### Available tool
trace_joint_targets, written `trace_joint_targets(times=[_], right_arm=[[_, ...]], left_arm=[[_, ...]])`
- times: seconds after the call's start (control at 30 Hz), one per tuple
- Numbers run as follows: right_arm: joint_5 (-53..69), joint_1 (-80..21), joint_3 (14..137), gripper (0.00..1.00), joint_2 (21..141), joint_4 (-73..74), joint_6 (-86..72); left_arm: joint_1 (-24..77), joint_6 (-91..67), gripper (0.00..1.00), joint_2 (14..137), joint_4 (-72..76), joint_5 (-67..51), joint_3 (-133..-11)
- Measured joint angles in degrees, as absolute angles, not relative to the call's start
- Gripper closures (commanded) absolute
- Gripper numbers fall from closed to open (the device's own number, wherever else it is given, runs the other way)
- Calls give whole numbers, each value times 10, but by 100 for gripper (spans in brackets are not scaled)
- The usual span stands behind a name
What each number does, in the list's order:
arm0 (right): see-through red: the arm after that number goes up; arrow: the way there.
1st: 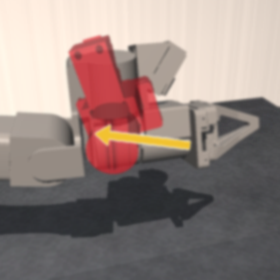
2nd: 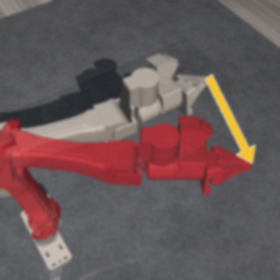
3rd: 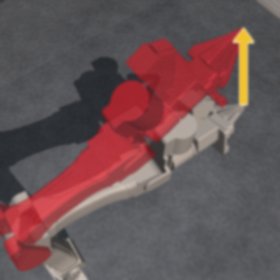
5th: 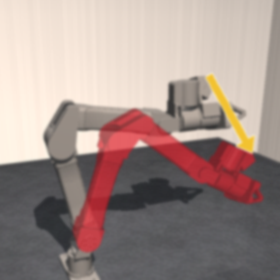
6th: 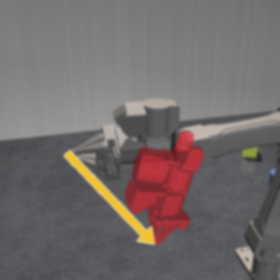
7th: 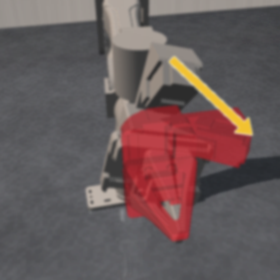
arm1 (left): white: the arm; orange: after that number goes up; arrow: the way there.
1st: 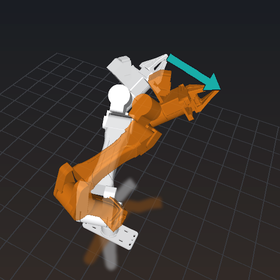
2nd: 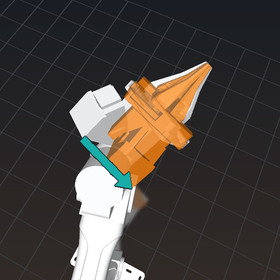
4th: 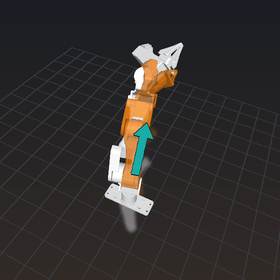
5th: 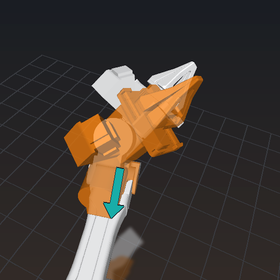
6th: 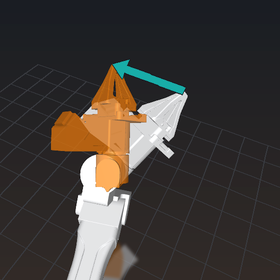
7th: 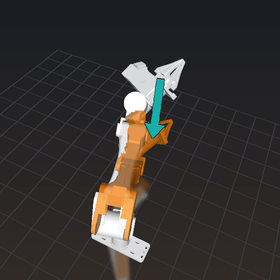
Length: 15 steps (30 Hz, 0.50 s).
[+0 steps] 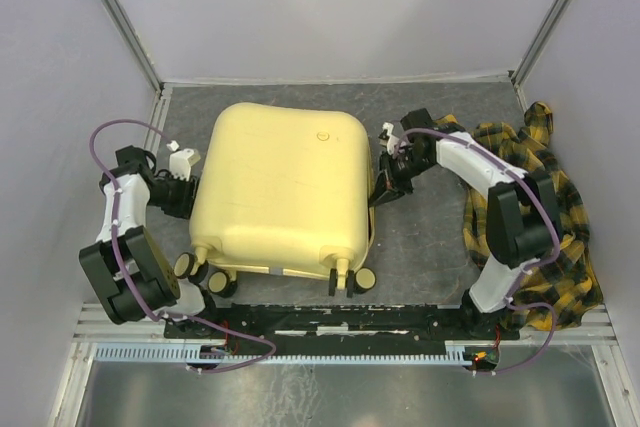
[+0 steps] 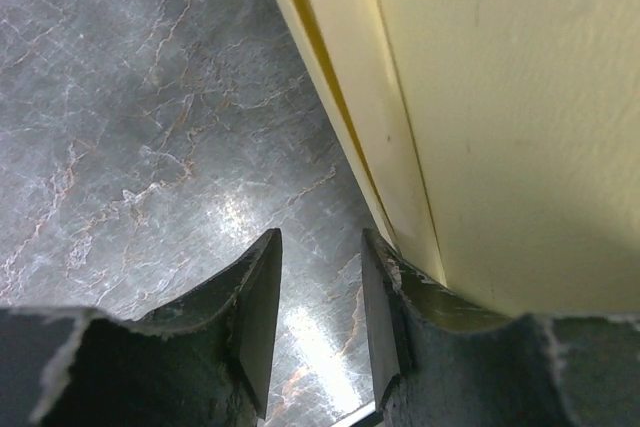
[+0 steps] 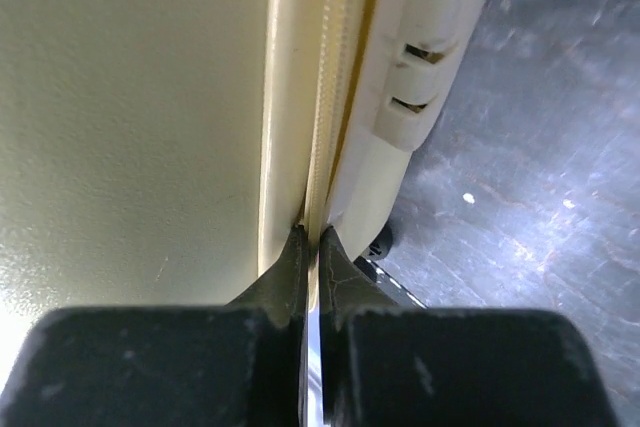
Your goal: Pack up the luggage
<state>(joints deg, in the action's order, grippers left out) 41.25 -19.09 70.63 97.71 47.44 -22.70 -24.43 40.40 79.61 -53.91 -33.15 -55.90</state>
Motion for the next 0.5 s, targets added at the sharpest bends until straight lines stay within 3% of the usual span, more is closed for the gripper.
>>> trace_joint_targets(times=[0.37,0.5], right_arm=[[370,-123,988,97,1173,458,-200],[348,-98,1072,66,1225,436,-178]], left_arm=[[-171,327,57,868,-484,-360,-633],[-120,280,57,911,-463,-364,-671]])
